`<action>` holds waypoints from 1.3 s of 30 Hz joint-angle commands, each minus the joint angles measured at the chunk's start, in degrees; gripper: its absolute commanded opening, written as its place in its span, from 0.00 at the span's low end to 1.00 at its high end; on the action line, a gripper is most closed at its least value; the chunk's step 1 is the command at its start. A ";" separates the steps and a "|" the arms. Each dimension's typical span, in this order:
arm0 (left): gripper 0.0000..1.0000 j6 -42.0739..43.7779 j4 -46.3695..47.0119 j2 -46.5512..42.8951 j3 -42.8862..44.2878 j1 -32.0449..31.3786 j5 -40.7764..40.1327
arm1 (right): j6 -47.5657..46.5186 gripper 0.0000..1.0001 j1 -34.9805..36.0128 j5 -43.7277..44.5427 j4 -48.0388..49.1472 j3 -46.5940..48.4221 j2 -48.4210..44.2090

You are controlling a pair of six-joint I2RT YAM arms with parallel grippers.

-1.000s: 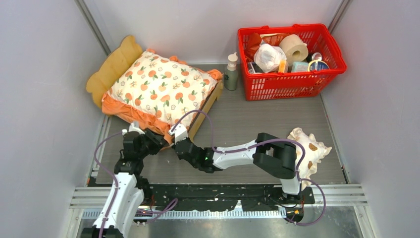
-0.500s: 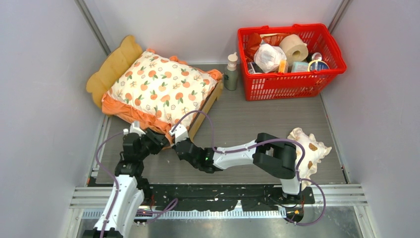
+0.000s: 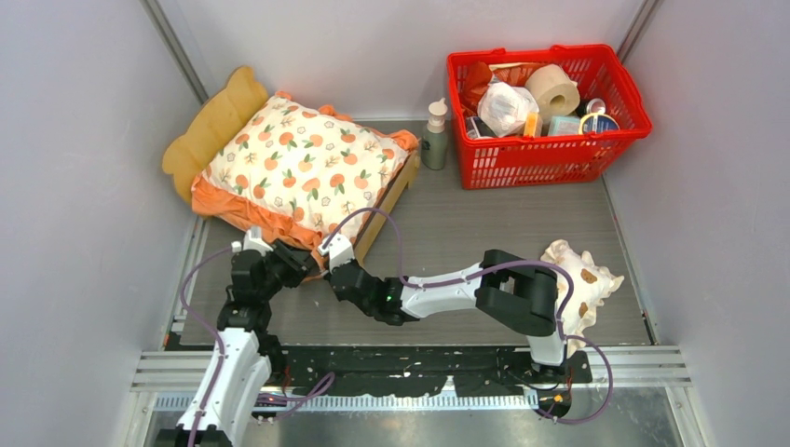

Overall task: Set up the pet bed
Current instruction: Tie the ropes to the bed frame.

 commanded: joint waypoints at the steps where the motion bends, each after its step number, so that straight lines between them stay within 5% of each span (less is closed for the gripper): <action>1: 0.37 -1.70 5.79 0.68 -1.19 0.36 0.34 | 0.32 0.05 -0.16 0.00 3.48 -0.01 -0.68; 16: 0.33 -4.54 15.59 2.83 -5.60 0.36 0.55 | 0.57 0.05 -0.21 -0.69 5.06 -0.52 -0.79; 24: 0.00 -4.74 14.95 3.22 -5.23 0.36 0.03 | 1.09 0.05 -0.21 -0.21 5.14 -0.67 -0.85; 31: 0.00 -5.13 10.88 1.58 -4.44 0.36 -1.54 | 1.33 0.06 -0.21 0.97 5.78 -1.93 -1.53; 39: 0.00 -4.37 5.17 0.99 -2.48 0.36 -3.14 | 0.82 0.25 -0.21 1.18 7.77 -4.48 -3.27</action>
